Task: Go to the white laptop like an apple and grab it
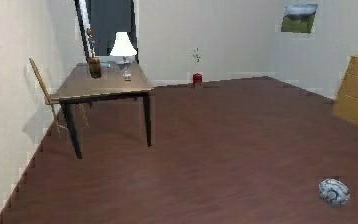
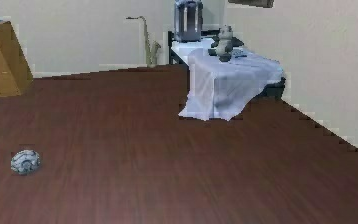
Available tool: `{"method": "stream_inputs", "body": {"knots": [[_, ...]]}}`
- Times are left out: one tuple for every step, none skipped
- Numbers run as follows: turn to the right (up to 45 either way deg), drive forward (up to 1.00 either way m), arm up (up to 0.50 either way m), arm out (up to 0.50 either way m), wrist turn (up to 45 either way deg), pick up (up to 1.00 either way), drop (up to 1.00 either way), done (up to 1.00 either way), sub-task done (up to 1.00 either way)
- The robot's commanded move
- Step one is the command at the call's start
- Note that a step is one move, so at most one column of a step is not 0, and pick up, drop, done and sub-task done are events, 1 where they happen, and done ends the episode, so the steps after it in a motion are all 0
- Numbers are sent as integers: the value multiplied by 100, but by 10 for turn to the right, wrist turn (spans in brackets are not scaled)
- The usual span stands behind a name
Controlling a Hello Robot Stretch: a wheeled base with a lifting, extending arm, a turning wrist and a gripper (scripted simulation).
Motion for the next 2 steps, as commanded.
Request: {"method": "stream_inputs", "body": {"knots": [[0, 100, 0, 0, 0, 0, 0, 0, 0], [0, 100, 0, 0, 0, 0, 0, 0, 0]]}}
